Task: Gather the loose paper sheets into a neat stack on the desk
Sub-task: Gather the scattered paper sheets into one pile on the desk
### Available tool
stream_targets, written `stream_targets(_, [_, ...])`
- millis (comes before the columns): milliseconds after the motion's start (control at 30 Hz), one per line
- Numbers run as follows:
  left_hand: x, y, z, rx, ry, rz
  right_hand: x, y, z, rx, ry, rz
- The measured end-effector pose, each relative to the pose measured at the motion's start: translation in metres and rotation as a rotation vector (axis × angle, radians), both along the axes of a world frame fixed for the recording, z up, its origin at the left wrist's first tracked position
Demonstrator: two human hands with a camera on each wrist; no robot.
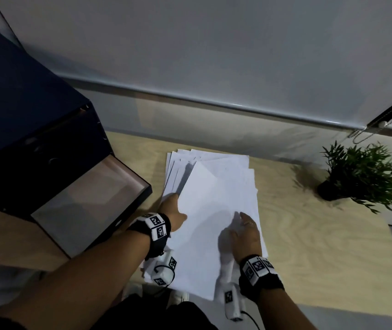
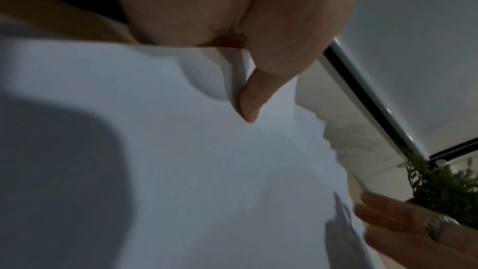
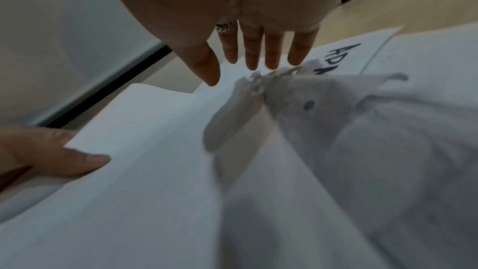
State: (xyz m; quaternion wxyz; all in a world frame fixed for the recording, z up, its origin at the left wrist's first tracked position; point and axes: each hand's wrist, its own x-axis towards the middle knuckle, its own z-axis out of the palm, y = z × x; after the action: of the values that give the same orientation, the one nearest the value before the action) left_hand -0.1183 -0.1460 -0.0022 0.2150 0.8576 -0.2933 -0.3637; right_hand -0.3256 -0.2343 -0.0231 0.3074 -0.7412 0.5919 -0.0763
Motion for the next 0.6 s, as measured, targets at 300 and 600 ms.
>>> stream_targets(300, [0.089,0.043,0.032,-0.269,-0.087,0.287,0.032,0.007,0.004,0.142,0.312,-0.202])
stream_targets(600, [0.118,0.080,0.060,-0.332,-0.078,0.372,0.076,0.014,-0.010,0.109,0.389,-0.257])
